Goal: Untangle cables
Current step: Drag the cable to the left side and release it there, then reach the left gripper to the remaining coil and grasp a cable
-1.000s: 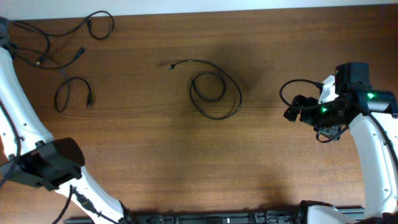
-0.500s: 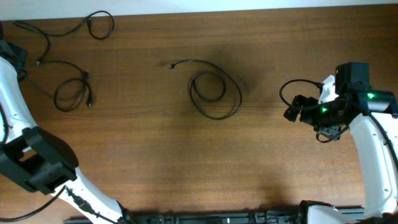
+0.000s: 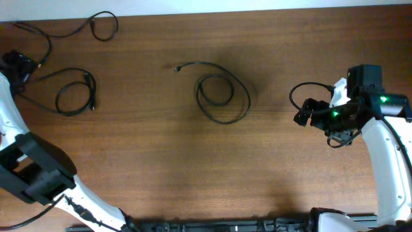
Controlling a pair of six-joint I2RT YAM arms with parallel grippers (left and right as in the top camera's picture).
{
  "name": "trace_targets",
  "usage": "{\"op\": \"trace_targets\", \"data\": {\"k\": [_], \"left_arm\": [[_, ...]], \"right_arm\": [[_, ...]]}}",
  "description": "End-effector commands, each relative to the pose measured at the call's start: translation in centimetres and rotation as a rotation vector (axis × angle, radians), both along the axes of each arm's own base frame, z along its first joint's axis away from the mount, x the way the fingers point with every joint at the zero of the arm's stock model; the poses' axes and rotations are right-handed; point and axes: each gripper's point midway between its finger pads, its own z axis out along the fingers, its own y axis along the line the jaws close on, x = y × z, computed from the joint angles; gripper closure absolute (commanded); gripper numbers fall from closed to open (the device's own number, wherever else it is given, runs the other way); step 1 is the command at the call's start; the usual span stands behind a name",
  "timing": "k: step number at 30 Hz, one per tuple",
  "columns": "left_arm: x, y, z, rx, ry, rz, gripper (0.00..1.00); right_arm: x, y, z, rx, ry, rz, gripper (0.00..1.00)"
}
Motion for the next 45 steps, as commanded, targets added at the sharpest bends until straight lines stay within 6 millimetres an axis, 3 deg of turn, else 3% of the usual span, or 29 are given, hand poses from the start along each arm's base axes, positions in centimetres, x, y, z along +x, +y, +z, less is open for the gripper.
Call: {"op": "trace_targets", "data": {"k": [1,5,12,16,20,24,27,29,30,33,34,35,40,42,45], "left_arm": [[-1.9,-2.0,-4.5,-0.079,0.109,-0.066,0.09],[-3.0,-3.8,-9.9,-0.128,0.157,-0.168,0.10],[-4.7,-5.1,-15.6,-0.146,0.183,-0.193,0.13],[-4.6,-4.8,-16.9,-0.113,0.159,-0.187,0.13],[-4.2,-3.2,-16.7,-0.030,0.148,-0.161,0.16],[-4.7,-2.9,-17.0,-0.012,0.170,-0.148,0.30],[-5.8,-2.2,-17.7,0.028,0.217,-0.121,0.48],[-6.6,-2.0,-18.2,0.049,0.251,-0.104,0.50],[-6.8,-1.9,-18.3,0.054,0.257,-0.102,0.57],[-6.4,-1.5,-18.2,0.071,0.242,-0.097,0.74],[-6.1,-1.3,-18.0,0.081,0.228,-0.096,0.83],[-5.8,-1.1,-17.8,0.092,0.214,-0.094,1.00],[-3.3,0.9,-14.5,0.154,0.128,-0.076,1.00],[-2.2,2.4,-11.2,0.192,0.055,-0.035,1.00],[-2.6,3.9,-8.3,0.171,-0.054,0.116,1.00]], "right_arm": [[-0.1,-0.3,-0.2,-0.010,0.008,-0.011,0.02],[-0.1,-0.3,-0.2,-0.010,0.008,-0.011,0.02],[-0.1,-0.3,-0.2,-0.010,0.008,-0.011,0.02],[-0.1,-0.3,-0.2,-0.010,0.008,-0.011,0.02],[-0.1,-0.3,-0.2,-0.010,0.008,-0.011,0.02],[-0.1,-0.3,-0.2,-0.010,0.008,-0.011,0.02],[-0.1,-0.3,-0.2,-0.010,0.008,-0.011,0.02],[-0.1,-0.3,-0.2,-0.010,0.008,-0.011,0.01],[-0.1,-0.3,-0.2,-0.010,0.008,-0.011,0.02],[-0.1,-0.3,-0.2,-0.010,0.008,-0.011,0.02],[-0.1,-0.3,-0.2,-0.010,0.008,-0.011,0.02],[-0.1,-0.3,-0.2,-0.010,0.008,-0.011,0.02],[-0.1,-0.3,-0.2,-0.010,0.008,-0.011,0.01],[-0.1,-0.3,-0.2,-0.010,0.008,-0.011,0.02],[-0.1,-0.3,-0.2,-0.010,0.008,-0.011,0.02]]}}
